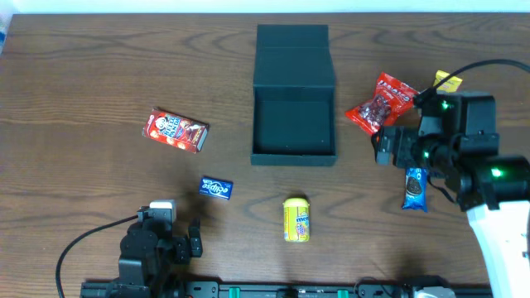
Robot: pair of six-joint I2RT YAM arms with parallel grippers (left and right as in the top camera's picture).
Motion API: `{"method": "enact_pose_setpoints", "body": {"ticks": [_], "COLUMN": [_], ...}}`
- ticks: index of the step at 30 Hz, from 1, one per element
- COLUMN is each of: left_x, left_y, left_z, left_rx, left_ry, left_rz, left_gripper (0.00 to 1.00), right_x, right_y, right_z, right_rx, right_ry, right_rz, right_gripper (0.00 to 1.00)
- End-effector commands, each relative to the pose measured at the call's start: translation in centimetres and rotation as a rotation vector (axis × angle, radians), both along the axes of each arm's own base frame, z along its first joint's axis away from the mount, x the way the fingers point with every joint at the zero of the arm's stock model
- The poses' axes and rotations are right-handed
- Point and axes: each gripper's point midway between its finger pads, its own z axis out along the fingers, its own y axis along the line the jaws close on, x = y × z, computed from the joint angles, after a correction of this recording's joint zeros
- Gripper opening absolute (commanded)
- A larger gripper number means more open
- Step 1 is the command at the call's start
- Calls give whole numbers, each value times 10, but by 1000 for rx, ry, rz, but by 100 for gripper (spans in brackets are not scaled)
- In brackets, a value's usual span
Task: Pack container
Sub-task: 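Move the right gripper up to the red Hacks candy bag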
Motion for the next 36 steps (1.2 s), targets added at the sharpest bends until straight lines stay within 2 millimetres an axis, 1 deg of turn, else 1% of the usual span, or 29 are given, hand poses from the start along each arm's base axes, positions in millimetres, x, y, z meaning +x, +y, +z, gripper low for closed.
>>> {"method": "enact_pose_setpoints", "body": {"ticks": [1, 5, 7, 9, 13, 16, 19, 23, 25, 28, 30, 32, 36], "left_x": [-6, -6, -6, -6, -6, -6, -6, -6, -6, -6, -6, -6, -6], "left_y": [1, 1, 1, 1, 1, 1, 1, 1, 1, 1, 1, 1, 1], "left_z": [-18, -18, -18, -18, -18, -18, -18, -18, -18, -18, -18, -18, -18], "left_rx": [20, 20, 20, 20, 20, 20, 20, 20, 20, 20, 20, 20, 20], "left_ry": [57, 57, 57, 57, 57, 57, 57, 57, 57, 57, 57, 57, 57], "left_rz": [-11, -11, -11, -11, -11, -11, -11, -11, -11, -11, -11, -11, -11], "left_gripper": [95, 95, 96, 95, 96, 96, 96, 95, 95, 96, 95, 95, 96], "right_x": [13, 25, 32, 42, 71, 104, 129, 147, 158, 171, 177, 180, 182], "right_y": [-5, -27, -35, -40, -49, -55, -53, -50, -42, -33, -26, -23, -22], "right_z": [3, -6, -12, -19, -35, -45, -54, -75, -89, -102, -109, -118, -134], "right_rx": [93, 94, 73, 61, 41, 30, 35, 82, 117, 135, 150, 159, 155], "right_ry": [17, 29, 31, 46, 116, 155, 171, 212, 221, 219, 220, 233, 258], "right_rz": [-205, -434, -492, -514, -550, -569, -580, -644, -626, -553, -508, -501, -502], "right_gripper": [99, 99, 99, 99, 99, 99, 99, 99, 99, 99, 99, 99, 99]}}
